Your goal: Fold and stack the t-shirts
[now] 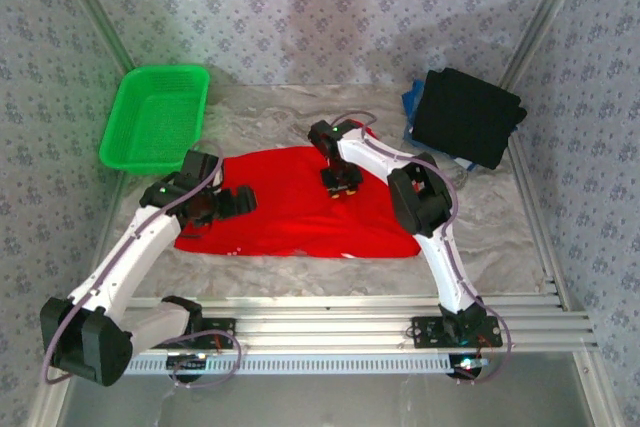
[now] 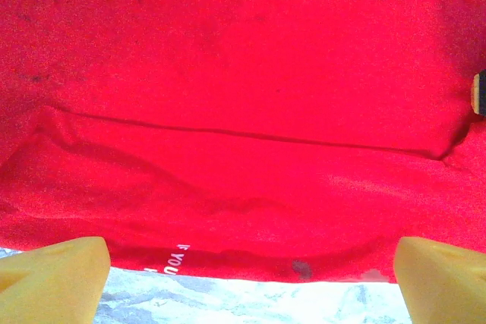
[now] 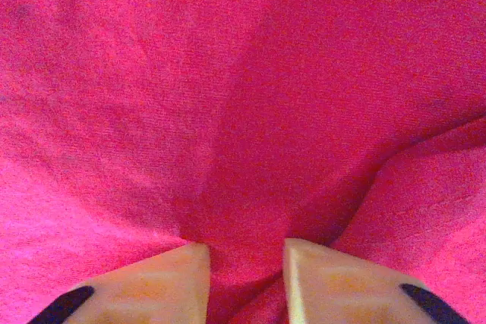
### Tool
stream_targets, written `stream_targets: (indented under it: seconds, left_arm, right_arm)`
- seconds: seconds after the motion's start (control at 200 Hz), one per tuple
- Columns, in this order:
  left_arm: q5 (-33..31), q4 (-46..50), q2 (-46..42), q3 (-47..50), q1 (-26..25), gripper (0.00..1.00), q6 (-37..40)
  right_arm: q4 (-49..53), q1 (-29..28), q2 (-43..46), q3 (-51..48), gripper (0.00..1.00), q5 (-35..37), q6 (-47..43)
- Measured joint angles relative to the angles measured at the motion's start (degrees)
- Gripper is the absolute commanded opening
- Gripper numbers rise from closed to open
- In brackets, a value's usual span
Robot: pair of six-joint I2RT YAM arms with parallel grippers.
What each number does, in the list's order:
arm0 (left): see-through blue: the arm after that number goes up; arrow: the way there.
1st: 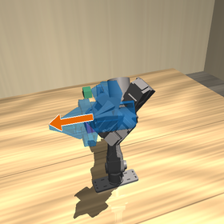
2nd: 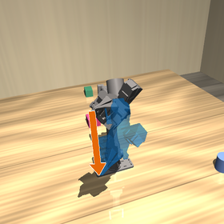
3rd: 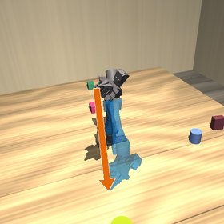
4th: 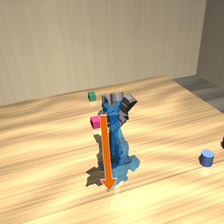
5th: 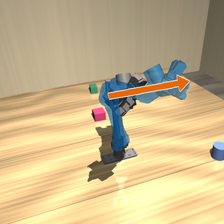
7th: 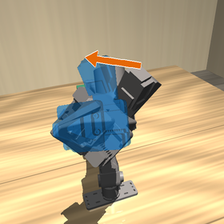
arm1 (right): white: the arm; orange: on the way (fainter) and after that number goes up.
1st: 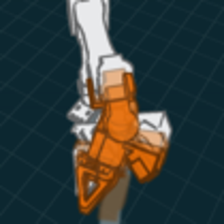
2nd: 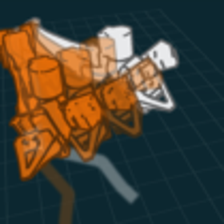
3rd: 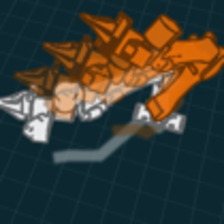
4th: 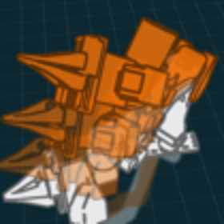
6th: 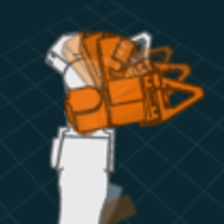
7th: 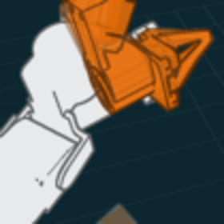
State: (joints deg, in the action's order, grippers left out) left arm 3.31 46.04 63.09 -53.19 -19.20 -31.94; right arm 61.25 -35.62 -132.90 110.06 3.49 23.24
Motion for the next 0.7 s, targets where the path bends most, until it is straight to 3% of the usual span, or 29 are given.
stream_targets:
  seconds: [0.25, 0.56, 0.7]
  left_arm:
    - [-0.07, 0.00, -0.98, 1.11, 0.00, 0.96, -0.02]
    - [-0.15, -0.59, -1.60, 3.26, 0.00, 0.96, -0.04]
    - [-0.13, -1.29, -1.60, 4.96, 0.00, 0.96, -0.31]
  right_arm:
    - [-3.74, -0.52, 2.08, -2.99, 0.00, 1.36, 1.11]
    - [-7.80, -1.07, 8.02, -7.72, 0.06, 3.21, 1.36]
    - [-9.05, -1.14, 10.36, -9.64, 0.17, 3.32, 1.55]
